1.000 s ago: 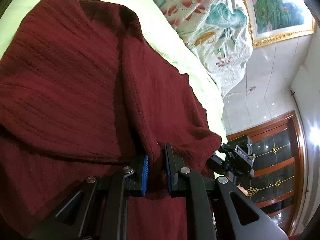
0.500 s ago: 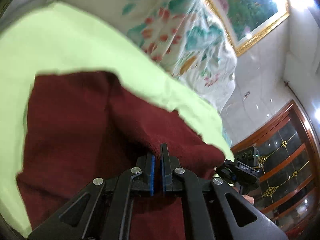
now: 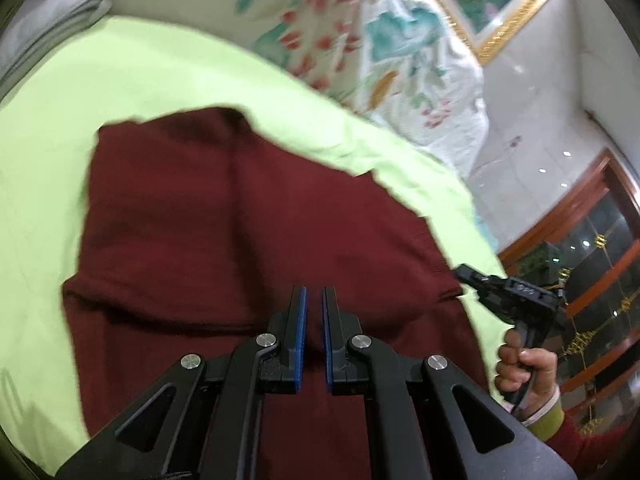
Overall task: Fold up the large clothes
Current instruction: 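Smooth the folded sweater into a long strip with both grippers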
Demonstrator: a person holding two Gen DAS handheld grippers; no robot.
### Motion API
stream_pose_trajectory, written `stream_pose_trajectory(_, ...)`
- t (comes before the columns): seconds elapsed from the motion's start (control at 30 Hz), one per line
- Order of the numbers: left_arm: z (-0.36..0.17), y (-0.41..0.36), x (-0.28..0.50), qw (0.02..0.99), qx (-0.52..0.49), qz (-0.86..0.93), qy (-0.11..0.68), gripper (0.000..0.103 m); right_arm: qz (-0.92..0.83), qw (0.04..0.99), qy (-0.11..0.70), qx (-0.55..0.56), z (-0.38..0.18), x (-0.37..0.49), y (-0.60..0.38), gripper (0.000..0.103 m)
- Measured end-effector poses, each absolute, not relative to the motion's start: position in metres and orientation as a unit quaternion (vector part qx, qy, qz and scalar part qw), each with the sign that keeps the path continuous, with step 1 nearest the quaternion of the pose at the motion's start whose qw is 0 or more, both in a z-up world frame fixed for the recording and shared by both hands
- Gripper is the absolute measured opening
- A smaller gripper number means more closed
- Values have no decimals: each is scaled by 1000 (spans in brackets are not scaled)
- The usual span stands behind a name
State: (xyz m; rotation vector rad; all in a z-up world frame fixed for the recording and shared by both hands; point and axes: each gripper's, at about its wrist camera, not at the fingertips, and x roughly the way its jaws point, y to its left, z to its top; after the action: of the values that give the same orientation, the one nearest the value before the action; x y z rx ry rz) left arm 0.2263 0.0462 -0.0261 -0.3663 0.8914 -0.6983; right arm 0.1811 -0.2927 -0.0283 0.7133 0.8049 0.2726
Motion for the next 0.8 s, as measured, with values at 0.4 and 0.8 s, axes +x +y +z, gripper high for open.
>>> stream_pose_trajectory(0.4,-65,18,258,831,-128,-241,485,5,68,827,479,288,-70,221,-264,1)
stream_pose_trajectory(0.8,-42,91,182,847,-180,-216,452,33,59,851,427,301,-32,141,-286,36)
